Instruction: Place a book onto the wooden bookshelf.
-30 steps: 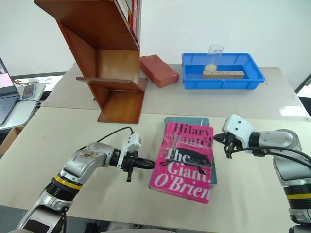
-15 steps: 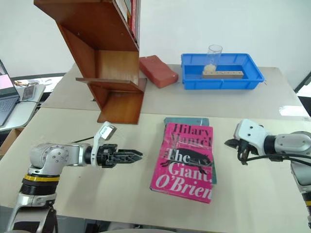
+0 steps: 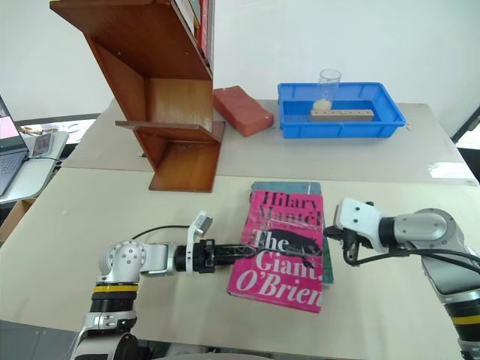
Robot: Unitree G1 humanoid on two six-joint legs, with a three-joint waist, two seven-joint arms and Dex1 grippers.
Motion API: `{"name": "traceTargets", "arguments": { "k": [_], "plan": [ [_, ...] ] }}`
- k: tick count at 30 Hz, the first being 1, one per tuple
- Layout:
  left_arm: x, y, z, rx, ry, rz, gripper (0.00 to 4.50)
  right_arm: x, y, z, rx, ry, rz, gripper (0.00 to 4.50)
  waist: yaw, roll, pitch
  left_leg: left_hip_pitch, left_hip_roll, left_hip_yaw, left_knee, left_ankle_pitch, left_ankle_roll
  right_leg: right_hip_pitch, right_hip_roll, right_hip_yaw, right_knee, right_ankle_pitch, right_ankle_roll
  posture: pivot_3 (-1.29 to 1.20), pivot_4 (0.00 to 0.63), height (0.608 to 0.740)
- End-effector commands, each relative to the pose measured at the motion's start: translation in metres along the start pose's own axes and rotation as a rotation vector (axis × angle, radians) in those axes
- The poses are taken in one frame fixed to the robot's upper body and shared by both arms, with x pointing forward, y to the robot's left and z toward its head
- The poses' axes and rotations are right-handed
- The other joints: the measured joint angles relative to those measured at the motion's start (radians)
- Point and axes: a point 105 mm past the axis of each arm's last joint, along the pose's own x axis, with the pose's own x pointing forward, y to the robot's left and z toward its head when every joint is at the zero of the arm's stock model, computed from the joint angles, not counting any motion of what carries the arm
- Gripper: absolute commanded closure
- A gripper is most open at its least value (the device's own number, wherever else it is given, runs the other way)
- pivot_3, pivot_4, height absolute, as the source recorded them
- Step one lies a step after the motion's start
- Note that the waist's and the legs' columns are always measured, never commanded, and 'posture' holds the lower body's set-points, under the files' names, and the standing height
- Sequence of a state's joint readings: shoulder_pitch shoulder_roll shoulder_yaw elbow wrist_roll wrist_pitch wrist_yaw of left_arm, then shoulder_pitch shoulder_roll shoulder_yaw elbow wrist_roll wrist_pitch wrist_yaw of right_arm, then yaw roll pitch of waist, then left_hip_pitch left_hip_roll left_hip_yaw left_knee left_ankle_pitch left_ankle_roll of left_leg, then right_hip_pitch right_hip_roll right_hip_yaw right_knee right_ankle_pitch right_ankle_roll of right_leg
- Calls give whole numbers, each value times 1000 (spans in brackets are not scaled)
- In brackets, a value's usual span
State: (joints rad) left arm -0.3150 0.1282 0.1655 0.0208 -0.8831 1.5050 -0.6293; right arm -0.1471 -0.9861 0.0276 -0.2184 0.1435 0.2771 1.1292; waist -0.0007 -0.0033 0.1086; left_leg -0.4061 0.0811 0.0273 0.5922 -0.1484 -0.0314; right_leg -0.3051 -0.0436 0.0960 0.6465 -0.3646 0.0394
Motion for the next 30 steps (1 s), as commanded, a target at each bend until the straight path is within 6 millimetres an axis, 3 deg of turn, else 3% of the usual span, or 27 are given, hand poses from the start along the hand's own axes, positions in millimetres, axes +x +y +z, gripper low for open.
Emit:
{"name": "traceTargets", "arguments": {
  "k": [1,8,12,17,18,20,23,25,30],
  "plan": [
    [-2,3,4,-31,-54,-4,28,4,-1,26,-40,-78,7,4500,-2,0,0,1,0,0,0,0,0,1,0,0,0,0,0,0,150,673],
    [-7,-8,11,-6,-115,-44,28,8,2,44,-45,-135,26,4500,-4,0,0,0,0,-1,0,0,0,2,0,-1,-2,0,0,0,150,673],
    [-17,-19,16,70,-124,-59,1527,0,-6,43,-44,-127,-10,4500,-7,-1,1,0,0,-1,-1,0,0,2,0,-1,-2,0,0,0,150,673],
    [-28,-31,29,199,-158,-46,3787,-18,-15,43,-21,-126,-63,4500,-5,-1,1,0,-1,-1,-1,0,-1,2,-1,-1,-3,0,0,0,150,673],
    [-29,-34,31,242,-157,-39,3816,-22,-15,42,-12,-119,-64,4500,-5,-2,1,0,-1,-1,-1,0,-1,2,-1,-1,-3,0,0,0,150,673],
    [-31,-45,40,455,-139,16,3816,-39,-21,39,5,-99,-102,4500,-3,-2,1,0,-1,-1,-1,0,-1,2,-1,-1,-4,0,0,0,150,673],
    [-25,-70,54,928,-68,62,3816,-66,-26,39,21,-83,-153,4500,5,-3,3,-1,-1,-1,-2,0,-2,2,-1,-1,-5,0,0,0,150,673],
    [-21,-85,62,1148,-50,47,3817,-78,-26,44,26,-94,-165,4500,8,-2,3,0,-1,-1,-2,-4,-8,1,-1,-1,-7,0,-1,0,150,673],
    [-12,-126,89,1723,-89,58,3827,-99,-23,64,66,-165,-180,4500,4,-1,3,-2,-1,-1,-3,-2,-5,4,-1,0,-14,1,-1,0,150,673]
  ]
}}
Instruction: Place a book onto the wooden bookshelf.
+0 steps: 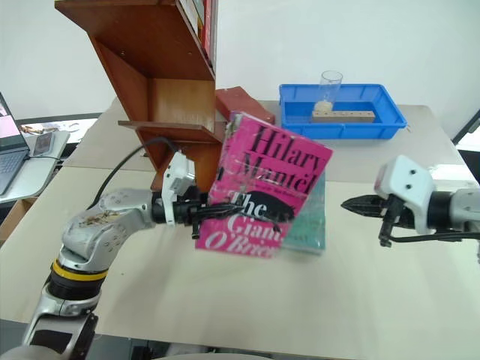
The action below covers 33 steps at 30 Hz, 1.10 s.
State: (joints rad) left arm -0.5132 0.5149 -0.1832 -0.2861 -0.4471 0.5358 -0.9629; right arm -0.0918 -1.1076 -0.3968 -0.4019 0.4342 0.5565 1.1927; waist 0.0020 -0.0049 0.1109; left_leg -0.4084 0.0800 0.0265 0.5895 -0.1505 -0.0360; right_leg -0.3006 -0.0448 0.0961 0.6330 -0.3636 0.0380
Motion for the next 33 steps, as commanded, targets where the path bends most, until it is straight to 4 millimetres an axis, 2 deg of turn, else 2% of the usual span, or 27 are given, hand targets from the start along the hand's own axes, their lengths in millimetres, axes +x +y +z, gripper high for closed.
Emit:
{"name": "traceTargets", "arguments": {
  "k": [1,3,5,9,11,16,21,27,30,33],
  "plan": [
    [3,18,45,414,-75,62,3827,-16,0,23,-9,-50,-24,4500,2,0,0,-2,0,0,0,2,3,-1,0,0,-1,1,0,0,150,673],
    [3,31,76,593,-144,131,3830,-22,-2,29,2,-65,-50,4500,9,0,1,-5,0,0,0,2,4,-2,0,0,-1,1,1,0,150,673],
    [2,34,101,671,-214,149,3836,-26,-3,32,9,-67,-64,4500,11,0,1,-7,0,0,1,2,4,-4,0,0,-2,2,2,0,150,673],
    [0,19,102,603,-208,24,3836,-26,-2,34,22,-65,-69,4500,6,2,0,-6,0,0,1,1,5,-2,0,0,-4,2,4,0,150,673],
    [-4,20,105,618,-217,34,3837,-27,-4,36,30,-77,-79,4500,3,4,1,-6,0,0,1,1,5,-2,1,0,-2,2,4,0,150,673],
    [-23,57,133,1081,-113,267,3838,-26,-6,50,36,-123,-80,4500,5,4,2,-6,0,0,2,2,5,-3,1,0,-1,2,5,0,150,673],
    [-32,69,149,1325,-76,342,3840,-23,-8,65,24,-172,-73,4500,9,4,2,-7,0,0,1,2,5,-3,0,1,-4,3,5,0,150,673],
    [-52,96,137,1418,169,369,3841,-18,-13,92,-21,-274,-66,4500,4,5,3,-7,0,0,1,2,6,-6,1,1,-1,3,5,0,150,673],
    [-65,108,129,1398,309,363,3841,-17,-22,109,-56,-343,-94,4500,3,6,4,-7,1,0,1,2,6,-7,1,1,0,3,5,0,150,673],
    [-77,120,115,1362,458,362,3841,-14,-27,117,-64,-380,-95,4500,3,7,3,-12,1,1,1,2,6,-17,1,1,4,3,5,0,150,673]
  ]
}}
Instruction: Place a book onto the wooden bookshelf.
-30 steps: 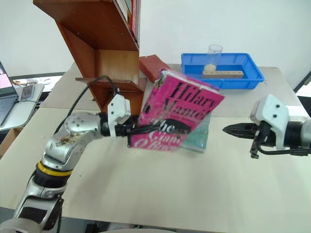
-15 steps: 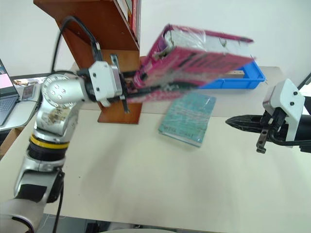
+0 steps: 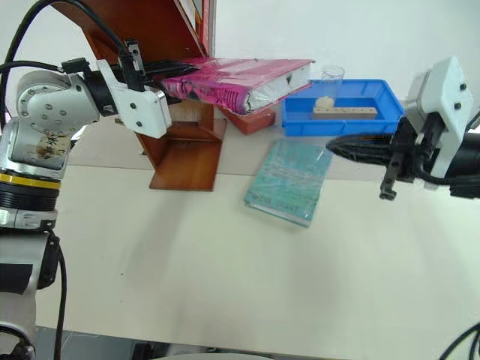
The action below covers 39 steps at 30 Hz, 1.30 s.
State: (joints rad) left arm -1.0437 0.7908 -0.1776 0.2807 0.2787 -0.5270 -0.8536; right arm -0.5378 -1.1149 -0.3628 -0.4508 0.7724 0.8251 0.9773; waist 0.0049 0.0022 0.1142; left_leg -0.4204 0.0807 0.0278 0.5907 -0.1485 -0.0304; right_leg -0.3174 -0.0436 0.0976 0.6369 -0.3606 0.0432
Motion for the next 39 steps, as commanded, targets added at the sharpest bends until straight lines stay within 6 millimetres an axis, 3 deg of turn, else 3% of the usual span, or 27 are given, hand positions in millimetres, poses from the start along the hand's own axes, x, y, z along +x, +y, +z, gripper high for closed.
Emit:
{"name": "traceTargets", "arguments": {
  "k": [1,10,18,26,30,33,36,39],
  "plan": [
    [-12,5,-20,27,134,-53,3841,4,-6,11,-31,-55,-14,4500,0,0,0,0,0,1,0,0,0,0,0,0,3,0,0,0,150,673],
    [-37,-5,-53,-37,366,-160,3841,14,-10,12,-40,-98,11,4500,4,4,-2,-1,1,1,0,1,1,-2,1,-1,8,0,0,0,150,673],
    [-44,-33,-60,-103,415,-234,3841,20,-10,10,-41,-116,23,4500,-8,5,-3,1,3,3,0,1,1,-3,2,-1,10,0,0,0,150,673],
    [-51,-40,-63,-156,449,-249,153,18,-12,8,-41,-111,23,4500,-12,5,-3,2,3,3,0,1,1,-3,2,-1,11,0,0,0,150,673],
    [-61,-42,-58,-224,452,-271,33,18,-14,6,-46,-106,25,4500,-10,5,-3,2,3,3,0,1,1,-3,2,-1,11,0,0,0,150,673],
    [-67,-31,-51,-283,438,-242,33,18,-16,4,-54,-100,26,4500,-9,5,-2,2,4,3,0,1,1,-3,2,-1,11,0,0,0,150,673],
    [-81,-7,-41,-433,402,-172,33,17,-18,0,-76,-74,32,4500,-9,5,-2,2,3,3,0,1,1,-3,2,-1,11,0,0,0,150,673],
    [-107,14,-46,-611,418,-66,33,16,-20,-4,-92,-49,37,4500,-11,4,-2,2,4,3,0,1,1,-3,2,-1,11,0,0,0,150,673]
  ]
}}
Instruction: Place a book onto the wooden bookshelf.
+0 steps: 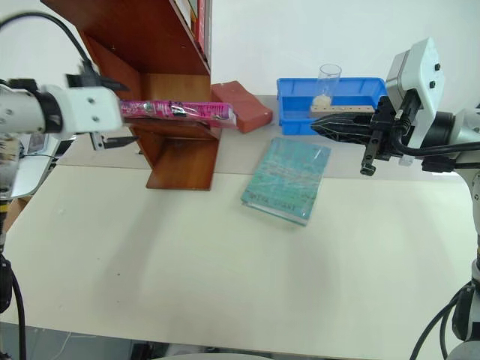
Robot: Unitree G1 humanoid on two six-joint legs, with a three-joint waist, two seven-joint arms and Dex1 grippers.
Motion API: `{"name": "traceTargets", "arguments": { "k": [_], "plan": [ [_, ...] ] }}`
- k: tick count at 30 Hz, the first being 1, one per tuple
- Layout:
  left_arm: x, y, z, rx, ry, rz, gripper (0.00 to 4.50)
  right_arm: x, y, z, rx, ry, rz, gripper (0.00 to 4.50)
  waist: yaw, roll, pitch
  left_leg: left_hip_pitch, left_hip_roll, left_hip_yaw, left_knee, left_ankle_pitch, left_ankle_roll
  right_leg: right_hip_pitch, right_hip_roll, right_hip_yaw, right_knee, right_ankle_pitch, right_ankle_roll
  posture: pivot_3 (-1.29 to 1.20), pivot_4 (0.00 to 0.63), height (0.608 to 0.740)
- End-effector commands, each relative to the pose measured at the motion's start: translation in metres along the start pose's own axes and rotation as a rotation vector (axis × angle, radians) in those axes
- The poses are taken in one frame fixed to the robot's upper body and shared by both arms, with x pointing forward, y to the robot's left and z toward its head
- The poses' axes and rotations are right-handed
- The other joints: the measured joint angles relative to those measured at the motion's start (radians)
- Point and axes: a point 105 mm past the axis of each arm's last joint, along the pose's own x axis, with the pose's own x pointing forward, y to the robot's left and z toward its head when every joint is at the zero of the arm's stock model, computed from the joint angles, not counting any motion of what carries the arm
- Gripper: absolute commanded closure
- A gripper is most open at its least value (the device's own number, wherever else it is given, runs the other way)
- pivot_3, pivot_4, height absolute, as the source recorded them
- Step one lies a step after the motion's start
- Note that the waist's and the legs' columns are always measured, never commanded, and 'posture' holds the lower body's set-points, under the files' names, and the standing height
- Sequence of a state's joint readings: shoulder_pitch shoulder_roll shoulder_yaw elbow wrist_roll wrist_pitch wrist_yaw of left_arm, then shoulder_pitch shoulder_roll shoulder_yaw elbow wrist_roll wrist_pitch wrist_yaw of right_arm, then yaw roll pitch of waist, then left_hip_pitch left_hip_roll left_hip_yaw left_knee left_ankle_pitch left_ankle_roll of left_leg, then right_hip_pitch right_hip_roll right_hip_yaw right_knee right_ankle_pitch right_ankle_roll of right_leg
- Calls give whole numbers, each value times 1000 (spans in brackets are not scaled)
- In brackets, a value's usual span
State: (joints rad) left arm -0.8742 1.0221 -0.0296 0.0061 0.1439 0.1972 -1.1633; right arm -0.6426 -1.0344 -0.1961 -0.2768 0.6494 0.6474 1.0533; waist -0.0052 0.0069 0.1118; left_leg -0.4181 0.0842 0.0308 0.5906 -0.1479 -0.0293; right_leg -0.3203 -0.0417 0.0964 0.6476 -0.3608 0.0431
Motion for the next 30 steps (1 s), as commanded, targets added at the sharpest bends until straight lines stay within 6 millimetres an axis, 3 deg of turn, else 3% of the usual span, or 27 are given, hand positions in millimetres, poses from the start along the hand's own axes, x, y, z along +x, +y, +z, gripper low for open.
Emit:
{"name": "traceTargets", "arguments": {
  "k": [1,3,6,8,10,15,19,30],
  "plan": [
    [-45,27,1,-247,-79,102,33,-6,-5,5,-72,16,-4,4500,-3,0,0,1,0,0,0,0,0,0,0,0,0,0,0,0,150,673],
    [-59,23,4,-410,-166,71,33,-8,-7,2,-76,33,-4,4500,-9,0,0,2,0,0,-1,0,0,0,0,0,0,-2,2,0,150,673],
    [-74,14,-17,-481,-111,67,33,-13,-8,-5,-77,78,0,4500,-9,0,1,6,0,0,-2,0,0,-1,0,0,0,-3,2,0,150,673],
    [-83,9,-38,-469,-49,119,0,-18,-12,-11,-67,109,-7,3879,-9,0,2,8,1,1,-2,0,0,0,0,0,0,-4,1,0,150,673],
    [-85,-13,-57,-496,9,77,0,-21,-12,-20,-78,167,5,3266,-9,0,1,10,1,2,-2,0,0,1,-1,0,1,-3,-2,0,150,673],
    [-80,-71,-85,-651,61,-64,0,-38,-5,-58,-101,382,62,1515,-2,-4,3,11,2,4,-2,-1,0,0,-2,-1,2,-3,-6,0,150,673],
    [-75,-93,-95,-682,81,-102,0,-45,-2,-65,-112,421,81,196,2,-7,4,10,3,7,-2,-1,0,-1,-4,-1,1,-4,-7,0,150,673],
    [-66,-105,-96,-745,44,-118,0,-46,-3,-59,-126,411,67,196,-7,-7,4,12,3,8,-4,-1,0,-1,-3,0,2,-4,-8,0,150,673]
  ]
}}
